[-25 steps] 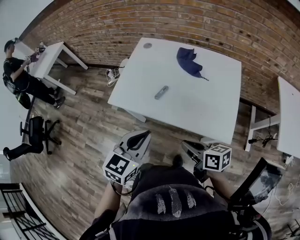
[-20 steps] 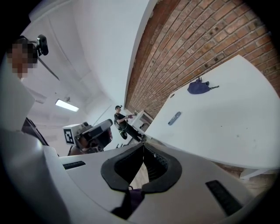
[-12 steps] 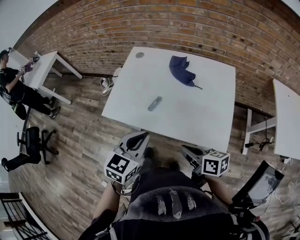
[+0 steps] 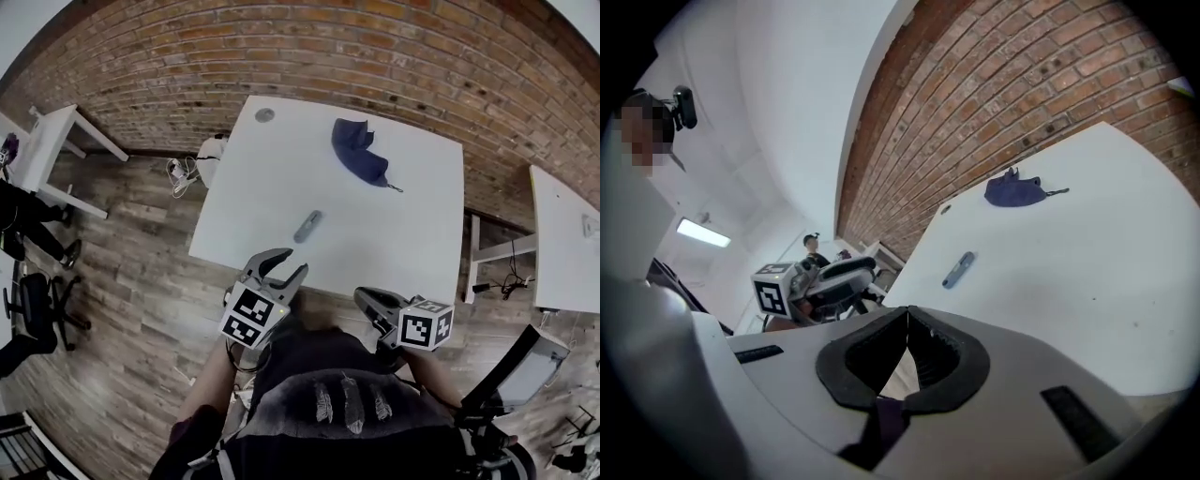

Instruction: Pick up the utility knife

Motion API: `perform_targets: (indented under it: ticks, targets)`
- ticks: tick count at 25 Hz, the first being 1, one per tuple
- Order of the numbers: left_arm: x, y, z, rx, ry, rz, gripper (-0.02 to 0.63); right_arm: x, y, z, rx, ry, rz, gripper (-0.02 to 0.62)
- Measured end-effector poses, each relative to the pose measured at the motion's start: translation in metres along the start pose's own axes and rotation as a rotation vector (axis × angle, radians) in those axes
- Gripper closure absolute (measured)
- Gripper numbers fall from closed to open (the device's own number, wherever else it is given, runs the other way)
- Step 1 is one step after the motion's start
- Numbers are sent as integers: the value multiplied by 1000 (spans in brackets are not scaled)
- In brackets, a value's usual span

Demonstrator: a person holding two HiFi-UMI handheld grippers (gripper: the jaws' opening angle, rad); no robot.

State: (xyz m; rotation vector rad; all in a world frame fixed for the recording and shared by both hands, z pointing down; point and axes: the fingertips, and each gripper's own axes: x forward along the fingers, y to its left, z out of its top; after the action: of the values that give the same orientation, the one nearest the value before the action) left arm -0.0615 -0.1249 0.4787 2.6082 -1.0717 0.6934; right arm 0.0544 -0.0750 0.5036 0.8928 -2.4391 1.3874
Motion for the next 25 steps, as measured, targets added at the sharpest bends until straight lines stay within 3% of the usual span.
perform_targets:
  ticks: [4, 12, 18, 25]
  targets:
    - [35, 22, -23, 52, 69, -52, 346, 25, 13, 16, -18, 0, -44, 595]
    - [94, 57, -62, 148, 225, -111, 342, 48, 12, 30, 60, -40, -162, 595]
    - [128, 66, -86, 241, 296, -164, 344, 53, 7, 32, 131, -111, -232, 595]
    - [153, 62, -100, 222, 385, -199, 344, 45, -6, 44, 181, -174, -251, 595]
